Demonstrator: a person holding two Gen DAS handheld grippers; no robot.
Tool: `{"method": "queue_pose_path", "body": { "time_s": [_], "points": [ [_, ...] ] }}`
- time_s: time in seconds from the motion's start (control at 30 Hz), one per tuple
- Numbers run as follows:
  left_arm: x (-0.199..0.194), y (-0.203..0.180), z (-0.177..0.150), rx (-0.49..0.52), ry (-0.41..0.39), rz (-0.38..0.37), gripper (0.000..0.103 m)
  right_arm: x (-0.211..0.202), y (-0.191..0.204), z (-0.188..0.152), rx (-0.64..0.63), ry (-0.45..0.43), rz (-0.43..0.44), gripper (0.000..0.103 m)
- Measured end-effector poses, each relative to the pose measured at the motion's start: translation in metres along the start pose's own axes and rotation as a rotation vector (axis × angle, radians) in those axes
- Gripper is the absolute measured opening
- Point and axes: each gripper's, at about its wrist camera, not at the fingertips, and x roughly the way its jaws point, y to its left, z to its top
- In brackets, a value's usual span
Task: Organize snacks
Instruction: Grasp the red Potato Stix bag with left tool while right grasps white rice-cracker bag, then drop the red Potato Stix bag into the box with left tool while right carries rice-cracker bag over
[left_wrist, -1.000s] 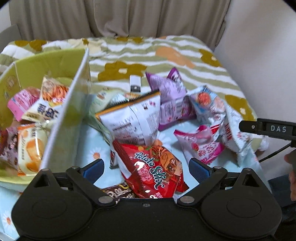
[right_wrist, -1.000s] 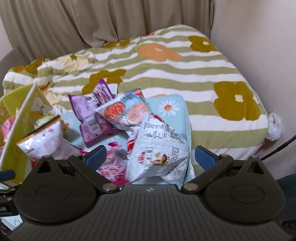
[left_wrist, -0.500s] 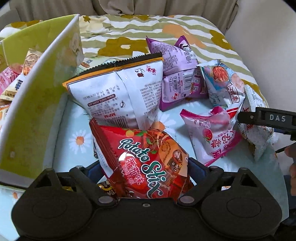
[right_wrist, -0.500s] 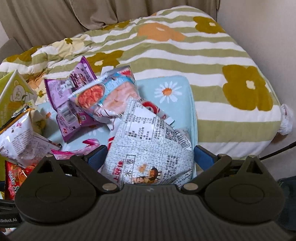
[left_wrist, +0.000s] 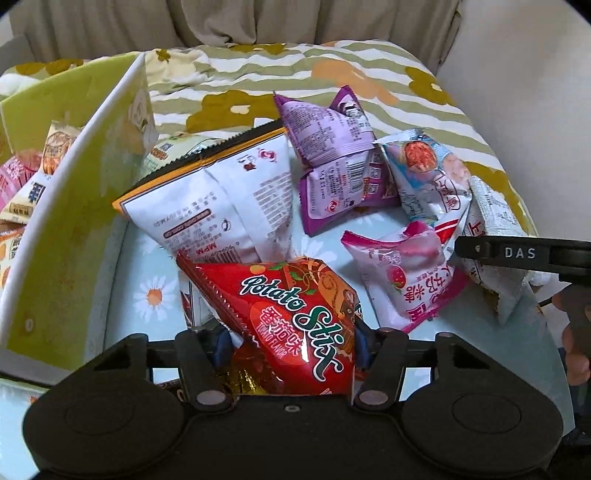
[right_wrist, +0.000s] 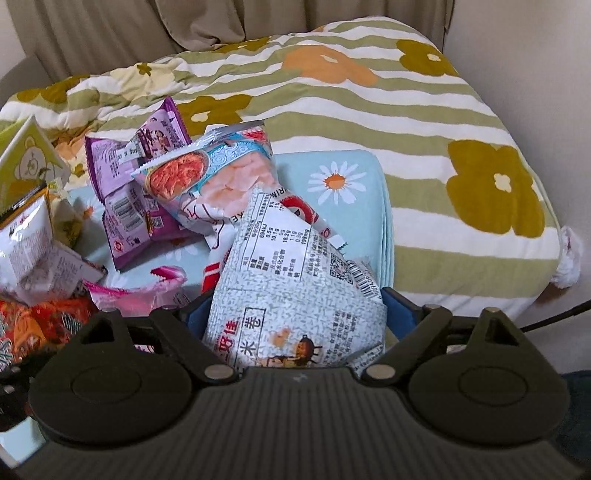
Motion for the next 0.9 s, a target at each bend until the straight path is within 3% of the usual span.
{"method": "queue_pose_path", "body": {
  "time_s": [0.27,0.67,0.9],
  "points": [
    [-0.015,-0.006,0.001,0.023,-0.030,-0.002,0.062,-0.009,-0.002,-0.006,-0.009,-0.028,-0.013,0.087],
    [-0.055,-0.010,0.002,0.039,-0.117,-0.049,0.062,-0.059,0.002,-0.006,0.020,-0.108,0.031,0.084],
    [-0.109,0.000,0.003,0.009,-0.253,-0.077,0.062,-0.111,0.021,0.008,-0.001,-0.226,0.113,0.084]
  ]
}}
